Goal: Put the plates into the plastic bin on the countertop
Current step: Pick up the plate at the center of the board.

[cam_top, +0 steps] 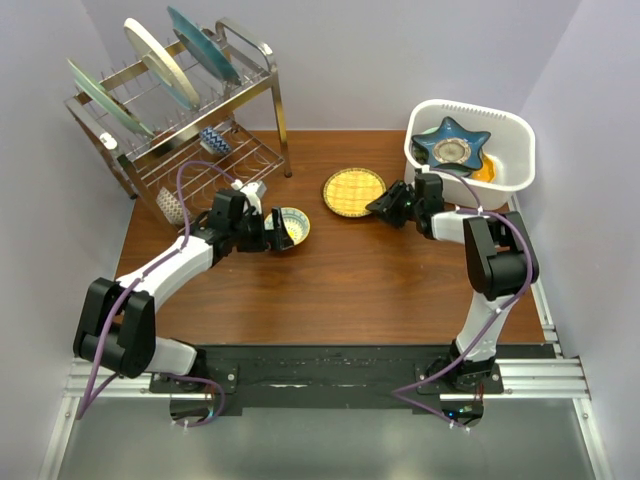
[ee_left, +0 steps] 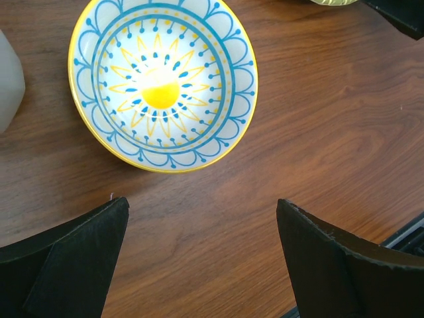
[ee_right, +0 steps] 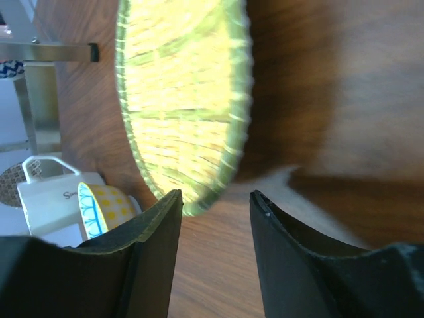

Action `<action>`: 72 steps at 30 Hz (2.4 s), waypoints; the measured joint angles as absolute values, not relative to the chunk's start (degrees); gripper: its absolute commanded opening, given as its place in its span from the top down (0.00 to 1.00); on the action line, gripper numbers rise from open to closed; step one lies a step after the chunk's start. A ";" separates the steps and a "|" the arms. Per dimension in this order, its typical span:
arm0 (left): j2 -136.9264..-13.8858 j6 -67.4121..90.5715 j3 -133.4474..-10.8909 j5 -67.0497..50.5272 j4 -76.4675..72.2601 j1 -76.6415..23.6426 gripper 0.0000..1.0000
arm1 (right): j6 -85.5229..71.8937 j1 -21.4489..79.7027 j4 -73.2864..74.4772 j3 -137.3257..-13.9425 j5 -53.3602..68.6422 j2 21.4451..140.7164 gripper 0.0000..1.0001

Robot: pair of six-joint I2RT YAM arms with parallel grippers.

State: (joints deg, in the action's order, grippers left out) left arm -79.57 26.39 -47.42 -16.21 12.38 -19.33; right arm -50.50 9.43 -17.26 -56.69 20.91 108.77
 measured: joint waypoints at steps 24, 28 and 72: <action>-79.57 25.91 -47.46 -15.64 13.23 -19.33 0.02 | -51.62 10.33 -18.39 -59.79 22.15 111.18 0.87; -79.57 25.89 -47.46 -15.66 13.23 -19.33 0.02 | -51.62 10.11 -17.28 -59.61 22.15 110.41 0.85; -83.22 25.96 -49.06 -21.08 9.43 -19.55 0.02 | -54.11 2.94 -16.27 -53.78 26.35 92.49 0.88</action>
State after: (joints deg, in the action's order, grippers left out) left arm -83.22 25.96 -49.06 -21.08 9.43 -19.55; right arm -54.11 2.94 -16.27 -53.78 26.35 92.49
